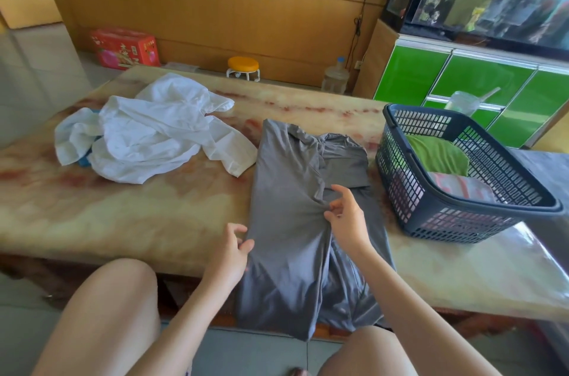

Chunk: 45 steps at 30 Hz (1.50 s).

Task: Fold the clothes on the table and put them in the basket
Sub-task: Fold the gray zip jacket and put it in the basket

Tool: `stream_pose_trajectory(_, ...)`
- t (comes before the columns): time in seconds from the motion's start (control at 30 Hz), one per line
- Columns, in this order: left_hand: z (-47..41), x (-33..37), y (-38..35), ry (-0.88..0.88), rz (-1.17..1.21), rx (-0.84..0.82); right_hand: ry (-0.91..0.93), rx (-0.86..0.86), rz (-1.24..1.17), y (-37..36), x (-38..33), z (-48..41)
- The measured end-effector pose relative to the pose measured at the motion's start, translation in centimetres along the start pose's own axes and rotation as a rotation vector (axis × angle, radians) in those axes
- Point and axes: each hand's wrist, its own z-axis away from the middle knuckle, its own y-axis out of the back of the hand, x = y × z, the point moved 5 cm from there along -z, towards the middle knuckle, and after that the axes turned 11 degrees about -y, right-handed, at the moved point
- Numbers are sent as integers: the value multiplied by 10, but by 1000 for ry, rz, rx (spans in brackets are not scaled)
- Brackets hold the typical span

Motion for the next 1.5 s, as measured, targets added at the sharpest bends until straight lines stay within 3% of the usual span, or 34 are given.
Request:
stream_pose_trajectory(0.07, 2, -4, 1, 8, -8, -12, -30, -65, 113, -8, 7, -2)
stream_pose_trajectory(0.17, -1, 3, 1, -122, -315, 19, -41, -73, 247, -18, 18, -1)
stream_pose_trajectory(0.3, -15, 24, 4, -459, -572, 180, 210, 75, 389, -19, -2, 1)
stream_pose_trajectory(0.4, -31, 20, -17, -615, -651, -75, 300, -149, 604, -39, -8, 4)
stream_pose_trajectory(0.5, -35, 0, -37, -559, -811, -321, 266, -333, 870, -57, 14, 5)
stream_pose_trajectory(0.63, -38, -5, -39, -495, -901, -356, 273, -324, 905, -58, 26, 3)
stream_pose_trajectory(0.77, -37, 16, -31, -625, -910, -309, 315, -351, 881, -47, 25, 16)
stream_pose_trajectory(0.83, -29, 11, -33, -622, -914, -426, 325, -338, 889, -40, 29, 29)
stream_pose_trajectory(0.9, -20, 1, -37, -560, -870, -521, 256, -319, 881, -35, 37, 39)
stream_pose_trajectory(1.03, -18, 0, -40, -512, -829, -501, 164, -308, 893, -37, 40, 50)
stream_pose_trajectory(1.1, -17, 5, -38, -532, -716, -405, 173, -267, 839, -36, 34, 58)
stream_pose_trajectory(1.13, -13, 8, -32, -557, -553, -278, 181, -235, 762, -35, 32, 64)
stream_pose_trajectory(1.23, 23, -3, -2, -527, -52, 168, 130, -9, 340, -28, 37, 102)
stream_pose_trajectory(1.27, 40, -15, 2, -470, 37, 244, 80, 90, 180, -30, 46, 120)
stream_pose_trajectory(1.33, 65, -44, -5, -335, 133, 215, -74, 216, -29, -44, 69, 152)
stream_pose_trajectory(1.4, 74, -73, -23, -223, 201, 75, -255, 245, -174, -65, 95, 166)
stream_pose_trajectory(1.5, 72, -88, -38, -230, 210, -56, -399, 276, -373, -80, 122, 161)
